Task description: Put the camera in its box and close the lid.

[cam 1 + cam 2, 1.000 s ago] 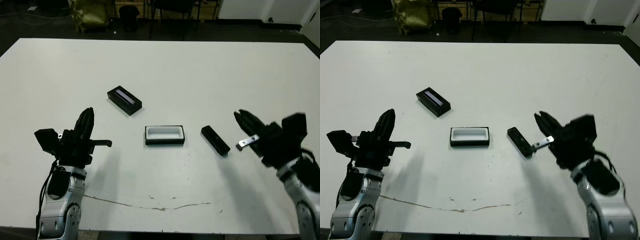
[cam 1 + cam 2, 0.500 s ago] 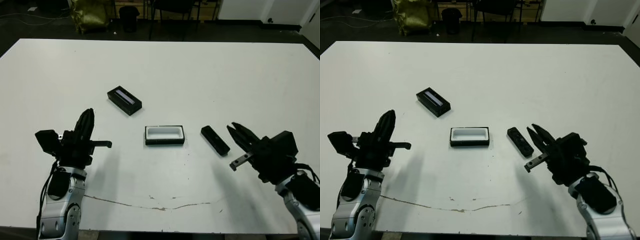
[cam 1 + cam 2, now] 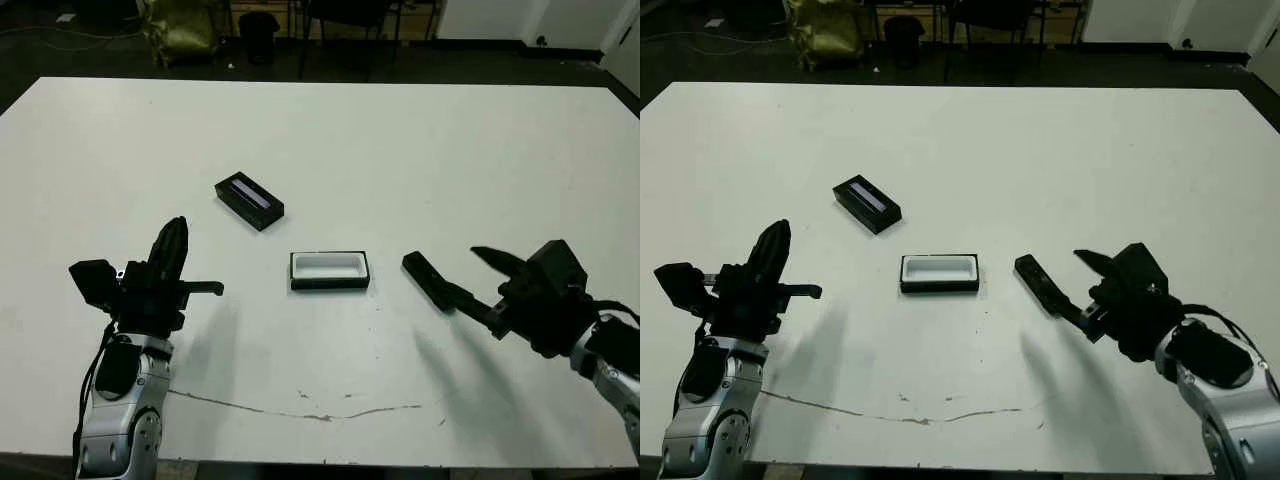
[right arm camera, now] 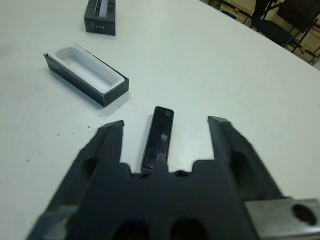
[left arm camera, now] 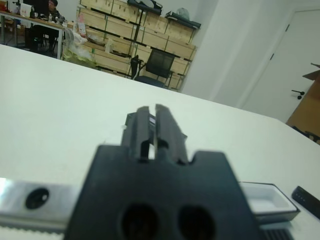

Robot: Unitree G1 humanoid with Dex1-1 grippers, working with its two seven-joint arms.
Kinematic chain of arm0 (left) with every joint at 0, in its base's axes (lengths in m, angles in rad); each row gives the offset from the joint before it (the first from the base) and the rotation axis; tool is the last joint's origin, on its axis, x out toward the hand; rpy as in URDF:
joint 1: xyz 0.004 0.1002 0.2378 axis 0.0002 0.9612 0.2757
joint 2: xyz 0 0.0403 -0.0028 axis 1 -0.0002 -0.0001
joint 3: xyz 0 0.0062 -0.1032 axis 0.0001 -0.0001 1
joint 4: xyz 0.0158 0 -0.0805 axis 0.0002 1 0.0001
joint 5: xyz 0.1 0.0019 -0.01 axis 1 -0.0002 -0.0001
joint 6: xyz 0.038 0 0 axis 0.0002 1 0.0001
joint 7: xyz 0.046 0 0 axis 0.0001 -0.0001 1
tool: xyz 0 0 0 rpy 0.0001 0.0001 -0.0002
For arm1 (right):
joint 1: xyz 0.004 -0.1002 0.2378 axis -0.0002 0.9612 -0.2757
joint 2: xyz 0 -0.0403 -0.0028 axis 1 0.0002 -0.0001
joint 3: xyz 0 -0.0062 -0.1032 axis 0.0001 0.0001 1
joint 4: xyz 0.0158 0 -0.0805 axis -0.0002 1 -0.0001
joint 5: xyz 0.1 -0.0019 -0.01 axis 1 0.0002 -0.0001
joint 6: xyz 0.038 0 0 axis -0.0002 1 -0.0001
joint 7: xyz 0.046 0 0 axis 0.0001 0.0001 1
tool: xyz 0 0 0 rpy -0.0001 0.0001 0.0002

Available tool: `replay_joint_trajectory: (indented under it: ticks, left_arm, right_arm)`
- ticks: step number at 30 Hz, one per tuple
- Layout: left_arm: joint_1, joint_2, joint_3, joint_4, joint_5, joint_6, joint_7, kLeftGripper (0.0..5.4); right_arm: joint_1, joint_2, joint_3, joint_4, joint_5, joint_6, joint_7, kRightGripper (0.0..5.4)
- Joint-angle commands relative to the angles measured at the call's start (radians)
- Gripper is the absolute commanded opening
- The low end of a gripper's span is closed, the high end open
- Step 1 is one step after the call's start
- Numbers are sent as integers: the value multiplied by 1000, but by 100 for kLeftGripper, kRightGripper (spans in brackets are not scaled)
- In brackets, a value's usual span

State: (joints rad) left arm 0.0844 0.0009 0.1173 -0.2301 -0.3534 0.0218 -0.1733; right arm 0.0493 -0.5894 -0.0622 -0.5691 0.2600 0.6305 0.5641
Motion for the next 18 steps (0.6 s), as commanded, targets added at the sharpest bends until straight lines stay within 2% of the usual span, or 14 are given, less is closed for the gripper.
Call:
replay_joint_trajectory:
  ticks: [1, 6, 18]
  left_arm:
    - [16, 5, 1, 1, 8, 23, 12, 0]
    - [18, 9, -2, -1, 12, 21, 10, 0]
    - [19, 3, 0, 7, 9, 15, 5, 0]
  right_arm:
    - [-13, -32, 22, 17, -10, 40, 5, 438]
    - [-19, -26, 36, 28, -10, 41, -6, 539]
    - [-10, 23, 60, 67, -7, 12, -41, 539]
